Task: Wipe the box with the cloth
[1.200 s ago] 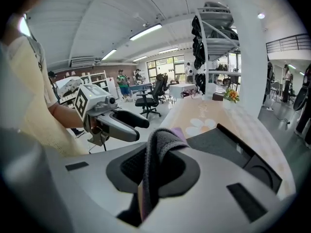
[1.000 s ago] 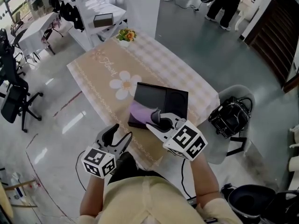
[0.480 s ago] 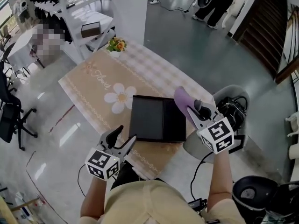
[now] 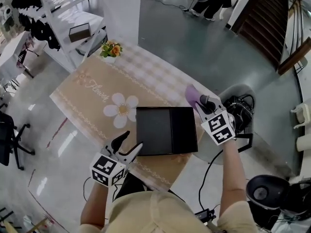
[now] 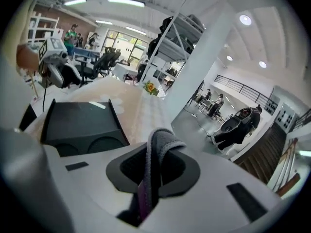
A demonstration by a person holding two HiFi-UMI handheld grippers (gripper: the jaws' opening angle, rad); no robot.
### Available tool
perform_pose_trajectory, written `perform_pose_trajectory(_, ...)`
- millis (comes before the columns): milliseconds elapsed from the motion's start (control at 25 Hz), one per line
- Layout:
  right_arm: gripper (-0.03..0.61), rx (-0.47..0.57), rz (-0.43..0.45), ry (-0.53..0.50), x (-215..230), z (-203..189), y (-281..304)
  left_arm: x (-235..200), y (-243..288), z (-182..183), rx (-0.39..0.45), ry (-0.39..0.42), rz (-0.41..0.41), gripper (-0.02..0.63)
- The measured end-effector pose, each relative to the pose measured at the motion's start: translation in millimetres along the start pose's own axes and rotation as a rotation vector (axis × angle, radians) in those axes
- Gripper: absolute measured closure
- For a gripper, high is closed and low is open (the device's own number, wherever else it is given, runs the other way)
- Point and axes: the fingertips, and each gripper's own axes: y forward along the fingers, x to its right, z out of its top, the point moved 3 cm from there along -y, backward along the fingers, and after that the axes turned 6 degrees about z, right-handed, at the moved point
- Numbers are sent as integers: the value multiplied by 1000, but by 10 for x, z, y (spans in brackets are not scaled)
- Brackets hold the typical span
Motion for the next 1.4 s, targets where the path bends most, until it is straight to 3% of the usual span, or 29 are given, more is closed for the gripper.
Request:
perform_pose_trajectory(120, 523, -69, 3, -55, 48, -26, 175, -65, 97, -33, -13, -9, -36, 360)
perform_pose_trajectory(280, 523, -170, 136, -75, -1, -56, 422, -111, 220, -121, -43, -32, -94, 360)
perform_pose_trajectory(640, 523, -307, 320, -14, -71, -194, 719, -149, 388, -313, -107, -108, -198, 360)
perform_pose_trajectory(1160, 523, -336, 546, -74, -405, 53, 835, -149, 464, -411, -133, -148, -279, 360)
perform_pose_trajectory(1400, 523, -270, 652, -35, -600, 303, 907, -153, 461, -394, -124, -159, -298, 360)
